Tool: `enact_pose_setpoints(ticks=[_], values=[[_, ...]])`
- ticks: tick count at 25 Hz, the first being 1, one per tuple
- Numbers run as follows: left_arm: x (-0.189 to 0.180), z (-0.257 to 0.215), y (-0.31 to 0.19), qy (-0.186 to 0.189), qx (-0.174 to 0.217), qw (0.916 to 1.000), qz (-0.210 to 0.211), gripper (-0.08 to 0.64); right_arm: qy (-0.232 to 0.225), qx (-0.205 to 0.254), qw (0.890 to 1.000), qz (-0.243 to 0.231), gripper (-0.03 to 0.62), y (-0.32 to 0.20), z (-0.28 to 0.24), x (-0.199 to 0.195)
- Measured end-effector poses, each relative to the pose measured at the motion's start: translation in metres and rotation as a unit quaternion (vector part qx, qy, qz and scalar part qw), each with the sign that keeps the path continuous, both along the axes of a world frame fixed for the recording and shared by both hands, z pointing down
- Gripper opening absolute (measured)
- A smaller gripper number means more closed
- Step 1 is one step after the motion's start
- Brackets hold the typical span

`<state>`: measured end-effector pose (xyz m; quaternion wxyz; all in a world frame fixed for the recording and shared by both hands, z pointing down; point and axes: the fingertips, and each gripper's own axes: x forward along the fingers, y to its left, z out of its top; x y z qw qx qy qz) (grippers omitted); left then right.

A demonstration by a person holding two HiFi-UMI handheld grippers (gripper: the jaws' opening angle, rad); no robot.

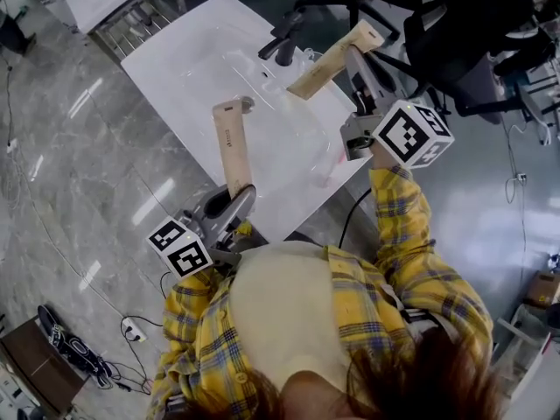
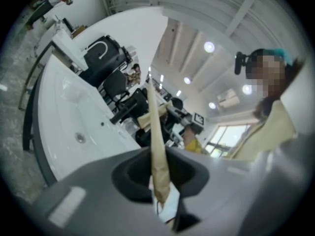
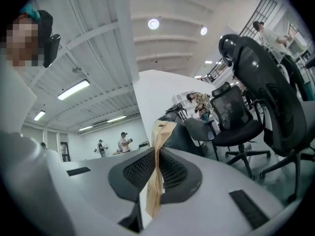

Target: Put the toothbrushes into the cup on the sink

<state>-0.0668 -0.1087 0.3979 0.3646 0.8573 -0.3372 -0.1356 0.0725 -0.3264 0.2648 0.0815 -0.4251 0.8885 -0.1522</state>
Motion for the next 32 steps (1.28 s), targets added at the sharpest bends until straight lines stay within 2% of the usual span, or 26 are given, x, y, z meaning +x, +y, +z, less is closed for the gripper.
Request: enact_pose_setpoints(ticks=[6, 12, 21, 32], values=[[-0.006, 0.002, 0.004, -0.002, -0.003, 0.9999, -0.01, 0.055, 0.029, 0.056, 0.996, 0.069, 0.032, -0.034, -0.005, 0.014], [-0.01, 0.004, 0.007, -0.003, -0.008, 0.9998, -0.016, 0.055, 0.073, 0.074, 0.989, 0.105, 0.032, -0.057, 0.016, 0.015], [-0.007, 0.006, 0.009, -0.004, -0.013, 0.9999, -0.01, 0.055, 0.114, 0.016, 0.986, 0.121, 0.032, -0.071, 0.085, 0.01], [-0.008, 0.007, 0.01, -0.004, -0.014, 0.9999, -0.009, 0.055, 0.133, -0.018, 0.987, 0.089, 0.034, -0.076, 0.11, -0.003]])
